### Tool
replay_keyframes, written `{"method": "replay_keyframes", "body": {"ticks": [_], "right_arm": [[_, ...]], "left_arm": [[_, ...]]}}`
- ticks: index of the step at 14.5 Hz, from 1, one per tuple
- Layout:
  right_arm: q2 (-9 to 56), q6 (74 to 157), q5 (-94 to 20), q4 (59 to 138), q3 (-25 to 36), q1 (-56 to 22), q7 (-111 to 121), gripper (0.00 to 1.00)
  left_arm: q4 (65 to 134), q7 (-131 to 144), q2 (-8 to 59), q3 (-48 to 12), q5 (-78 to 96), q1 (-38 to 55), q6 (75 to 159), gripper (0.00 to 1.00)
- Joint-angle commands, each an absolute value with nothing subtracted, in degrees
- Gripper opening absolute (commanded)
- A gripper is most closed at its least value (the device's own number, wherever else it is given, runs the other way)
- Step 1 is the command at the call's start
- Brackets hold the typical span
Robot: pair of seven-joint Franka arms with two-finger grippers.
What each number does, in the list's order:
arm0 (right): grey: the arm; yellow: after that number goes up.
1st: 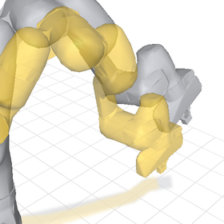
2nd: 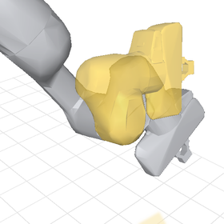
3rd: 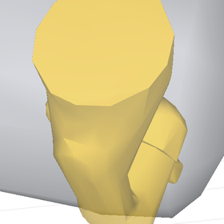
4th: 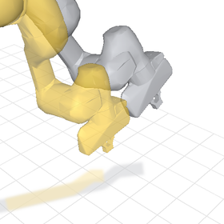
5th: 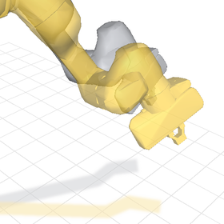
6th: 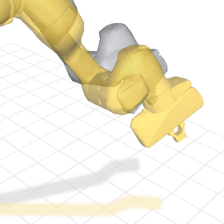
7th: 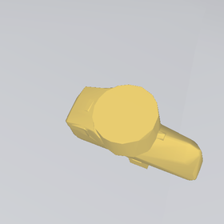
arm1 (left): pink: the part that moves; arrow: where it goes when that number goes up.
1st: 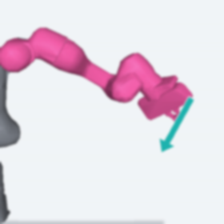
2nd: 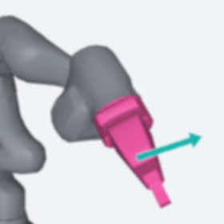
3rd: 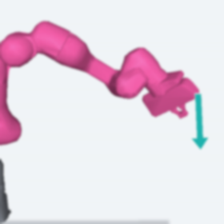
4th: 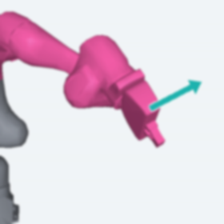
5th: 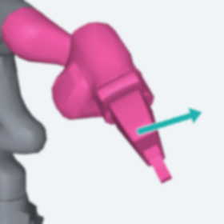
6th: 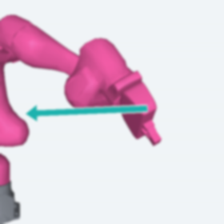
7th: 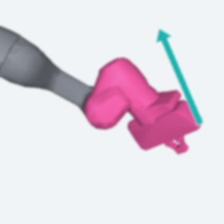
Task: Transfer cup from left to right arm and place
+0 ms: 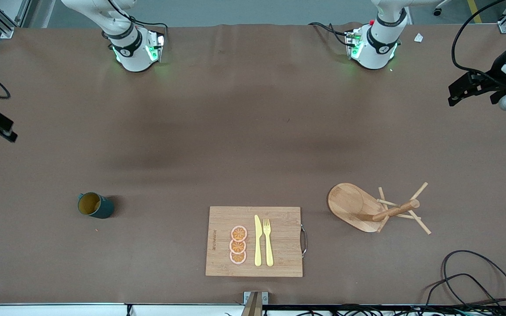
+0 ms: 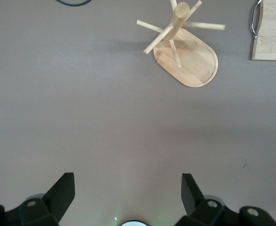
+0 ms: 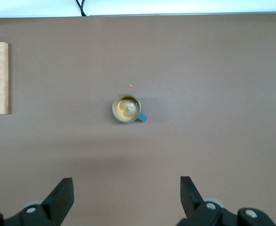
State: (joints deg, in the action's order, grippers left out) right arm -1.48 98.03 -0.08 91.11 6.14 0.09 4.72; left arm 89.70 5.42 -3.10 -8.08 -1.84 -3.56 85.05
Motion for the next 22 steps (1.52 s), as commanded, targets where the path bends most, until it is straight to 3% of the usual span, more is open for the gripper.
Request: {"method": "replay_keyframes", "body": {"ticks": [1, 7, 22], "right_arm": [[-4.57, 95.46, 0.88, 92.73, 5.62, 0.35, 2.90, 1.00], [-5.36, 94.22, 0.79, 90.98, 5.36, 0.09, 2.99, 1.00], [-4.39, 94.22, 0.88, 88.24, 5.62, 0.44, 3.16, 1.00]], "left_arm": [[89.12, 4.13, -3.87, -8.26, -2.64, -3.96, 83.67, 1.00], [85.87, 4.13, -2.81, -8.26, -2.72, -6.06, 82.62, 1.00], [85.87, 3.43, -2.55, -10.80, -1.32, -5.27, 80.07, 1.00]]}}
